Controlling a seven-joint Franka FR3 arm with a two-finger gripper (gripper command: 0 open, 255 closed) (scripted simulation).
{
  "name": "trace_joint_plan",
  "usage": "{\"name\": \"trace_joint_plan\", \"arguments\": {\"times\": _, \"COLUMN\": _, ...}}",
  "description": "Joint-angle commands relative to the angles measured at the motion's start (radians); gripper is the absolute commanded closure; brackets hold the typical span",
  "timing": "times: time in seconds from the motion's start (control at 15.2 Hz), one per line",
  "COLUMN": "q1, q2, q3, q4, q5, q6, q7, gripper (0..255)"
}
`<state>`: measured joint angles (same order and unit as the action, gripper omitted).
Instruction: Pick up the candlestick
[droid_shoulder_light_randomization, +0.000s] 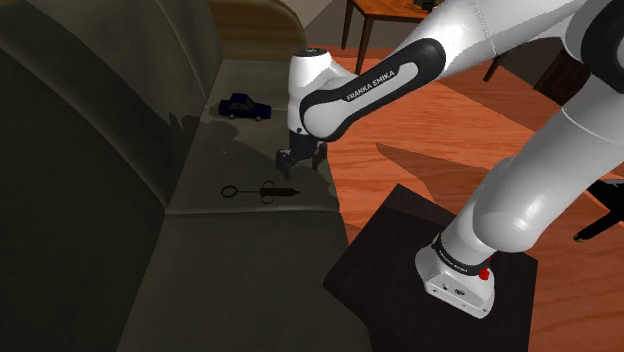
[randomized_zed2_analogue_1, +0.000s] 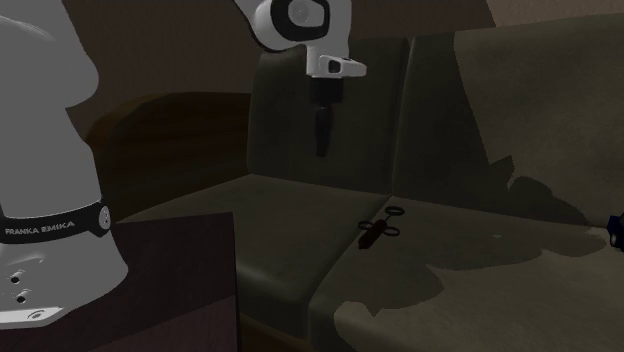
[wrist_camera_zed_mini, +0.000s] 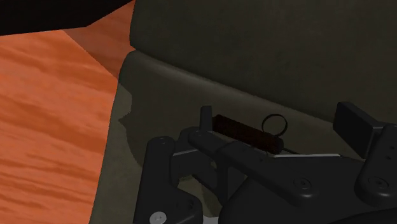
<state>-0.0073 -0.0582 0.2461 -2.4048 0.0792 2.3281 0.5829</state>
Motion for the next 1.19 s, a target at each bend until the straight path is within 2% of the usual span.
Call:
{"name": "trace_joint_plan", "arguments": {"times": 0.0, "q1": 0.001, "q2": 0.084, "q3": 0.008, "q4": 0.028, "q5": -0.034, "q6": 0.058, "q7": 0.055, "gripper": 0}}
{"name": "trace_joint_plan", "arguments": {"times": 0.26, "q1": 0.015, "q2": 0.25, "q3": -0.003, "q4": 0.114, "q5": -0.115, "q6": 0.137, "q7": 0.161, "gripper": 0}}
{"name": "trace_joint_plan", "arguments": {"times": 0.59, "q1": 0.058, "q2": 0.453, "q3": -0.048, "q4": 0.251, "q5": -0.2, "q6": 0.202, "q7": 0.277, "gripper": 0}}
{"name": "trace_joint_plan", "arguments": {"times": 0.92, "q1": 0.107, "q2": 0.649, "q3": -0.103, "q4": 0.42, "q5": -0.245, "q6": 0.232, "q7": 0.359, "gripper": 0}}
{"name": "trace_joint_plan", "arguments": {"times": 1.12, "q1": 0.111, "q2": 0.673, "q3": -0.108, "q4": 0.426, "q5": -0.249, "q6": 0.249, "q7": 0.362, "gripper": 0}}
